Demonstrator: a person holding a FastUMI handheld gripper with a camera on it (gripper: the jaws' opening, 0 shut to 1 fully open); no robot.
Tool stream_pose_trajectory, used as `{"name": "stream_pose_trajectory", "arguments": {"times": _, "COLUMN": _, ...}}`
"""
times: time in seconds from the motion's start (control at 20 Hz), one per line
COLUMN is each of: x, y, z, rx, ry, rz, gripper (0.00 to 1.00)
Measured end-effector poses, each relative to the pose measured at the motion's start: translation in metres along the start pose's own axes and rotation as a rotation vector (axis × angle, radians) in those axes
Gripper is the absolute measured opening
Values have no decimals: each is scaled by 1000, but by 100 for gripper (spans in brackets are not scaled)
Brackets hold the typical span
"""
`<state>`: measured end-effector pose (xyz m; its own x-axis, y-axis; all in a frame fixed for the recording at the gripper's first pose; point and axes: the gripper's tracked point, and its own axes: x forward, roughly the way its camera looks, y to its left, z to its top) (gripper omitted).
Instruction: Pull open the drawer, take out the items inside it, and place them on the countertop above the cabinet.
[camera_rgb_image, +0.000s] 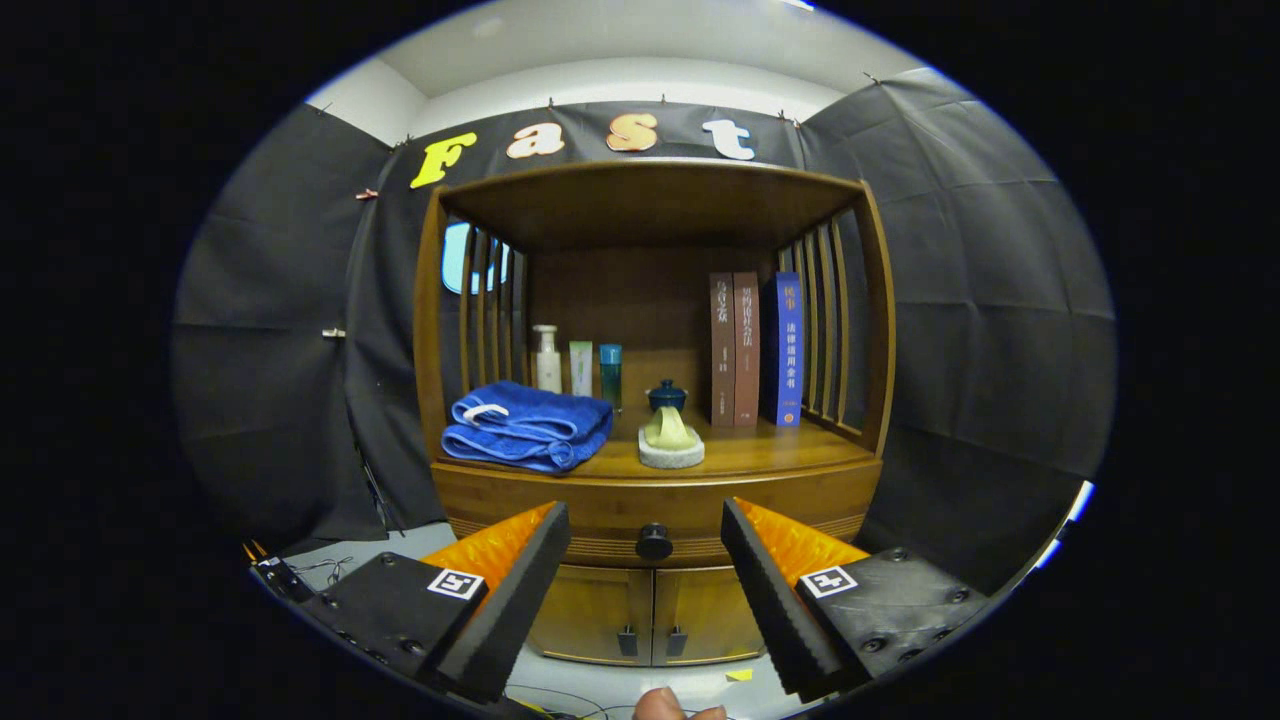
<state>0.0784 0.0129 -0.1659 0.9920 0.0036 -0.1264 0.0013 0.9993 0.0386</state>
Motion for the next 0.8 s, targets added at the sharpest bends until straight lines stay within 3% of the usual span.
{"name": "stream_pose_trajectory", "arguments": {"times": 0.4, "x": -72, "y": -2, "z": 61, "rx": 48, "ry": -1, "rz": 26, "gripper": 99}}
{"name": "stream_pose_trajectory", "arguments": {"times": 0.8, "x": -105, "y": -3, "z": 86, "rx": 49, "ry": 7, "rz": 35, "gripper": 98}}
